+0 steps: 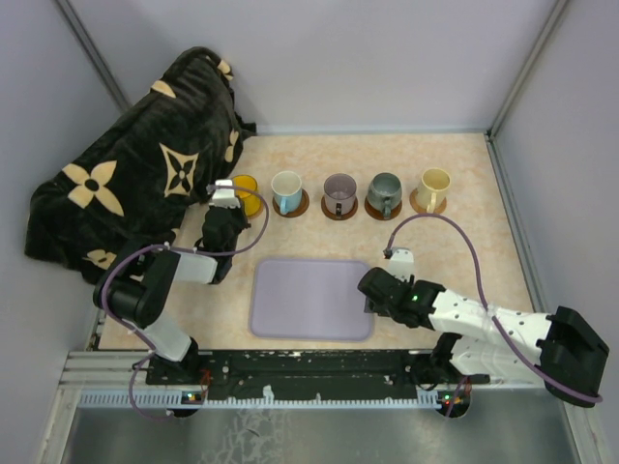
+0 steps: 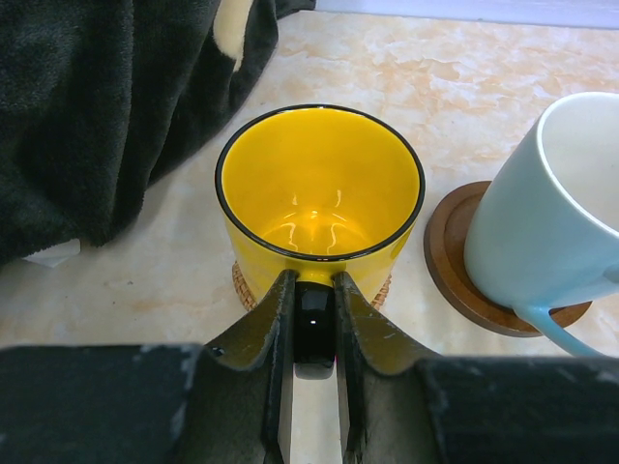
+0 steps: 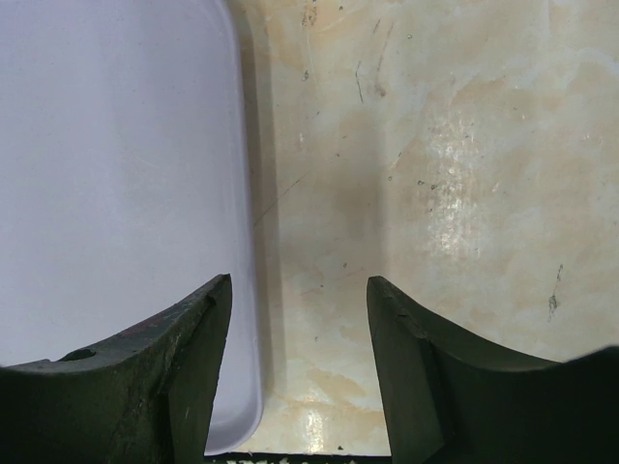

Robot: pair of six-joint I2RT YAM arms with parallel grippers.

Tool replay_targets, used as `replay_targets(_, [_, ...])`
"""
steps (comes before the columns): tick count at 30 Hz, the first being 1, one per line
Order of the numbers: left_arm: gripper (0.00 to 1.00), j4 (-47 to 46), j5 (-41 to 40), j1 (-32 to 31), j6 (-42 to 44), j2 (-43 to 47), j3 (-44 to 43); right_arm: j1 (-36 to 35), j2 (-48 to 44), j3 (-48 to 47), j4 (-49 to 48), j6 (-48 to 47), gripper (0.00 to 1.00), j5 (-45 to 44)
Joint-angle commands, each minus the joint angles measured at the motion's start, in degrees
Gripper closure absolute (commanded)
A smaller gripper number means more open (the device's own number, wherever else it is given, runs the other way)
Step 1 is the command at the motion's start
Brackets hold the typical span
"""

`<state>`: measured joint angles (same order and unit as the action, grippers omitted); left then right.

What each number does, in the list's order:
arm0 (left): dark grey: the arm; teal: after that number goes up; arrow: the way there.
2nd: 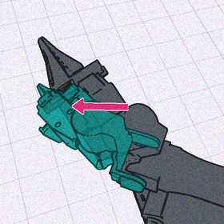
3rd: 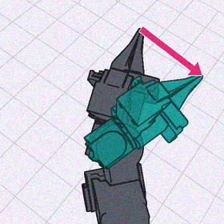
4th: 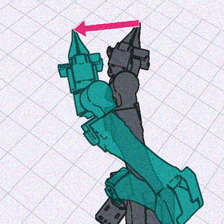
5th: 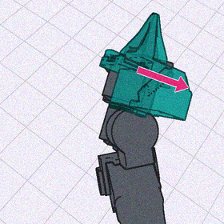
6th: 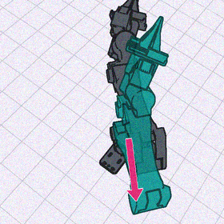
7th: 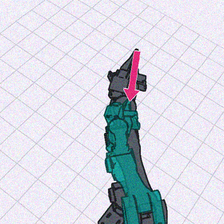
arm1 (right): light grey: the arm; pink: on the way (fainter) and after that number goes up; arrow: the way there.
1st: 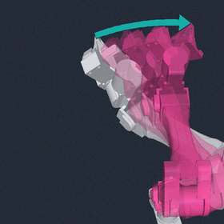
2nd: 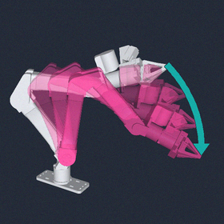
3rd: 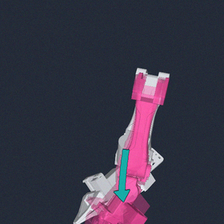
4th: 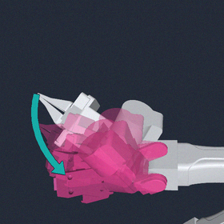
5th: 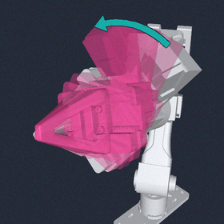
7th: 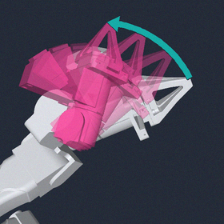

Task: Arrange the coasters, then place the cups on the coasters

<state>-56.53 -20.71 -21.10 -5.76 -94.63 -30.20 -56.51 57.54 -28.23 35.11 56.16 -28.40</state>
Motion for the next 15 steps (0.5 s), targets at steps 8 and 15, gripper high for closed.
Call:
replay_targets(8, [0.84, -6.64, -0.69, 0.28, -1.33, 2.33, 2.11, -0.38, 0.58, -1.21, -2.32, 0.26, 0.41, -0.45])
replay_targets(15, [0.58, -4.17, -0.63, 0.19, -2.69, 3.15, 2.13, -0.36, 0.39, -1.21, -2.24, 0.26, 0.41, -0.49])
